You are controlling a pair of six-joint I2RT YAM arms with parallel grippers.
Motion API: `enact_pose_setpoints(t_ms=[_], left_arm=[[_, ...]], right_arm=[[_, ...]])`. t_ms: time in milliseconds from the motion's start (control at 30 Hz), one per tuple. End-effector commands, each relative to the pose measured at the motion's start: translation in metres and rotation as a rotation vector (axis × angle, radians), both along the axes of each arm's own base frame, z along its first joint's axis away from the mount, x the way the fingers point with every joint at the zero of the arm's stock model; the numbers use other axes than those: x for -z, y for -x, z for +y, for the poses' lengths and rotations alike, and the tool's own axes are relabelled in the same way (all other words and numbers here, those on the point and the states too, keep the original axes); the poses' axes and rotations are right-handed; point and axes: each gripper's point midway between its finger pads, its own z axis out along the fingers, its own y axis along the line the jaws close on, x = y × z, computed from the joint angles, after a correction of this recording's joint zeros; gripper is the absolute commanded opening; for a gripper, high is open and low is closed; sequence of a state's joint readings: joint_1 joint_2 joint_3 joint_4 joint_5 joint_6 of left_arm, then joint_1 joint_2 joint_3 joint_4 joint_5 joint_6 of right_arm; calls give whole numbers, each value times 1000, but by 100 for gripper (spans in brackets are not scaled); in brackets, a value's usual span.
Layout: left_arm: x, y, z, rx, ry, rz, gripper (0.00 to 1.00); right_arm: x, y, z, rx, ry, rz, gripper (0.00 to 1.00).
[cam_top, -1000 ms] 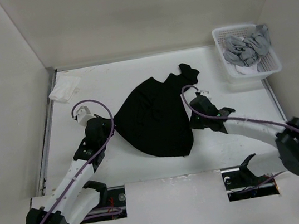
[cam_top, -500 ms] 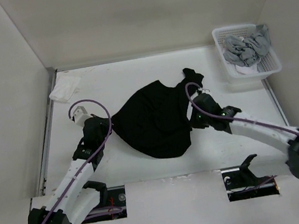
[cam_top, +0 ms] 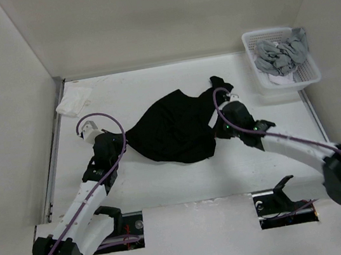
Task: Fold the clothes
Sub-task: Flatten the tank top out
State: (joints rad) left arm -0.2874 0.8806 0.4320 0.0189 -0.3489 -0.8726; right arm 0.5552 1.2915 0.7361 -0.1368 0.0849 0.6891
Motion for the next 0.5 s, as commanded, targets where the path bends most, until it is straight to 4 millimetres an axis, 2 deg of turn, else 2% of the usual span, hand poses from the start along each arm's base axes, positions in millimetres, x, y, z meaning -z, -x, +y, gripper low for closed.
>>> enact_pose_setpoints(t_ms=[0,33,100,133,200,267,300,367,400,467], left_arm=[[-40,-7,-2,-7,33,-118,3],[-43,-7,-2,-8,35,-127,3],[-47,-8,-4,-1,34,-131,3],[-47,-8,-4,0,34,-130,3],[-44,-7,-6,2,37,-127,3],[-41,-8,-6,3,35,-118,3],[-39,-7,-6,4,32,-115,3],[-32,-6,-1,-12,18,-103,3],[-30,-6,0,-14,14,-97,3],[-23,-6,1,-17,8,-78,3]], right_arm=[[-15,92,-2,-19,-75,30,0],[-21,107,-5,-21,-84,35,0],[-49,129,-16,-21,-113,8,0],[-57,130,-16,-29,-120,-3,0],[-57,129,-12,-52,-108,-11,0],[-27,110,-6,-50,-47,33,0],[-22,106,-4,-52,-42,40,0],[6,70,3,-36,-29,51,0],[10,64,5,-34,-31,53,0],[30,26,6,-6,-16,69,0]])
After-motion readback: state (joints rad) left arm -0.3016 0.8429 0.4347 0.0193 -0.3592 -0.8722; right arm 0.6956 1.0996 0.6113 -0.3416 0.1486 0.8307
